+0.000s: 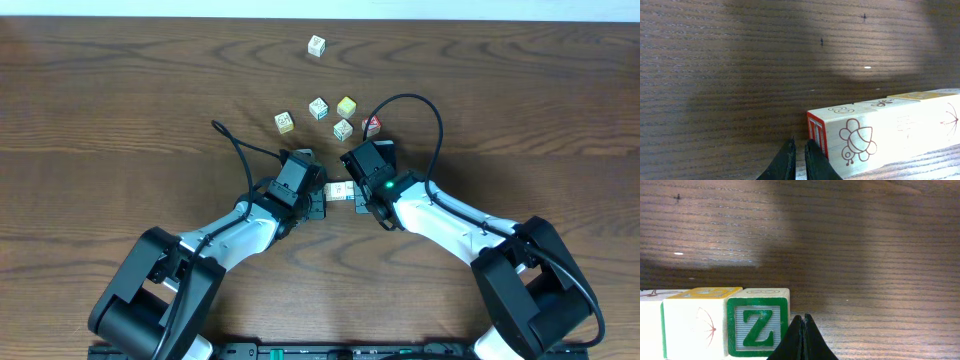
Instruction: Lift 4 blocks
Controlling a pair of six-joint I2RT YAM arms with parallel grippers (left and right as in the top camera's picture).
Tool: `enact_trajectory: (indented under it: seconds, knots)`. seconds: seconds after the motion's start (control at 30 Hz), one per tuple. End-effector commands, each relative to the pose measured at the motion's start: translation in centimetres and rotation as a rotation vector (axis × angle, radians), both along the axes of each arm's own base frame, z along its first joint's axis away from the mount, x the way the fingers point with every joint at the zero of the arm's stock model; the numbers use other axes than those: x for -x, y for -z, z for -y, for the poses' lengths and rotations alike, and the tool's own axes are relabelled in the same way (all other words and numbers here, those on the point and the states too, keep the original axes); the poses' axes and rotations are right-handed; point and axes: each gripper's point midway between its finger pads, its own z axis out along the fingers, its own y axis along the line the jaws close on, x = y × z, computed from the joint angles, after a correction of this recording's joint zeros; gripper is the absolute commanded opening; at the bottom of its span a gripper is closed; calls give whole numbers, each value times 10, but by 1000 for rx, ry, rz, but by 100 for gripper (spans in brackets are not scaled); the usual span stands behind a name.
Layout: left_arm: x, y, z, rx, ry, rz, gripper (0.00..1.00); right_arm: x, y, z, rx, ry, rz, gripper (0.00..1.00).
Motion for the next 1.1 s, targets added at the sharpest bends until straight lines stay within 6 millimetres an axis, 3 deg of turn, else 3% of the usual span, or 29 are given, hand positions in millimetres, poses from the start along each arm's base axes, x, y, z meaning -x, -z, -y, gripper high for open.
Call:
enact_trajectory:
  seconds: [0.0, 1.07]
  knots:
    - [17, -10, 38, 111, 144, -26, 10, 18, -4, -52, -140, -110, -53, 1]
    - [17, -9, 37, 100, 149, -22, 10, 11, -6, -46, -130, -44, -18, 1]
